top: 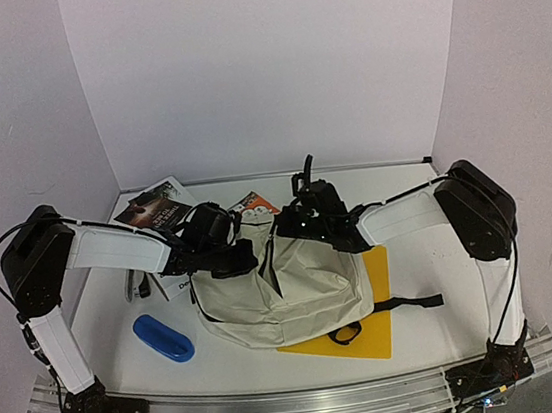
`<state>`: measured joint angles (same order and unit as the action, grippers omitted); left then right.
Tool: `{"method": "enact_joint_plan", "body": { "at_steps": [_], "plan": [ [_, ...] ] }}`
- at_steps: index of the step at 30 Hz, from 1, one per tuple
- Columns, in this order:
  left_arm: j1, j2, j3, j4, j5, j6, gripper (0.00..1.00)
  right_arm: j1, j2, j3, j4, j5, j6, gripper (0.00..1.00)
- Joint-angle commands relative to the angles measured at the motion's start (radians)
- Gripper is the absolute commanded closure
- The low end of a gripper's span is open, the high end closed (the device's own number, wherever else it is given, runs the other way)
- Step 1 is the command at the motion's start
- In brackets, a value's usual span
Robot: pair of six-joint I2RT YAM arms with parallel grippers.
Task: Pack the student bag
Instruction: Unzip the student bag at the center of the board.
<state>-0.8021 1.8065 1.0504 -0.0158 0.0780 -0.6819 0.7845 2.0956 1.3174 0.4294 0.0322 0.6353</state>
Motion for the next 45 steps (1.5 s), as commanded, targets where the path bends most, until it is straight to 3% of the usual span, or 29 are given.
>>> {"method": "enact_joint_plan", "body": {
  "at_steps": [1, 5, 6, 7, 8, 10, 14, 21, 25, 27, 29, 35, 45],
  "plan": [
    [0.002, -0.039, -0.005, -0.029, -0.001, 0.005, 1.0, -0.023, 0.001, 0.049, 0.02, 0.071, -0.044, 1.0],
    [0.004, -0.043, 0.01, -0.049, 0.001, 0.02, 0.97, -0.024, -0.062, 0.049, -0.003, -0.065, -0.122, 0.98],
    [0.004, -0.05, 0.019, -0.066, 0.006, 0.033, 0.91, -0.023, -0.106, 0.037, -0.048, -0.085, -0.145, 0.79],
    [0.004, -0.052, 0.022, -0.072, 0.007, 0.037, 0.88, -0.023, -0.124, 0.031, -0.068, -0.088, -0.157, 0.71],
    [0.004, -0.064, 0.025, -0.078, 0.016, 0.043, 0.8, -0.024, -0.172, 0.012, -0.114, -0.094, -0.185, 0.53],
    [0.004, -0.074, 0.026, -0.079, 0.032, 0.045, 0.67, -0.024, -0.23, -0.018, -0.165, -0.088, -0.209, 0.41],
    [0.004, -0.061, 0.047, -0.106, 0.052, 0.053, 0.51, -0.023, -0.35, -0.106, -0.246, -0.057, -0.208, 0.31],
    [0.004, -0.005, 0.074, -0.148, 0.068, 0.051, 0.46, -0.014, -0.424, -0.149, -0.331, -0.02, -0.156, 0.29],
    [0.004, 0.015, 0.083, -0.146, 0.077, 0.033, 0.57, 0.017, -0.429, -0.142, -0.382, 0.03, -0.148, 0.29],
    [0.004, -0.004, 0.056, -0.115, 0.058, 0.016, 0.74, 0.047, -0.419, -0.128, -0.44, 0.063, -0.148, 0.29],
    [0.004, -0.019, 0.035, -0.095, 0.038, -0.001, 0.84, 0.099, -0.397, -0.099, -0.502, 0.113, -0.155, 0.29],
    [0.004, -0.014, -0.001, -0.047, 0.066, -0.037, 0.99, 0.236, -0.283, 0.01, -0.69, 0.239, -0.148, 0.26],
    [0.004, -0.031, -0.048, 0.011, 0.069, -0.077, 1.0, 0.34, -0.148, 0.144, -0.856, 0.349, -0.162, 0.23]
  ]
}}
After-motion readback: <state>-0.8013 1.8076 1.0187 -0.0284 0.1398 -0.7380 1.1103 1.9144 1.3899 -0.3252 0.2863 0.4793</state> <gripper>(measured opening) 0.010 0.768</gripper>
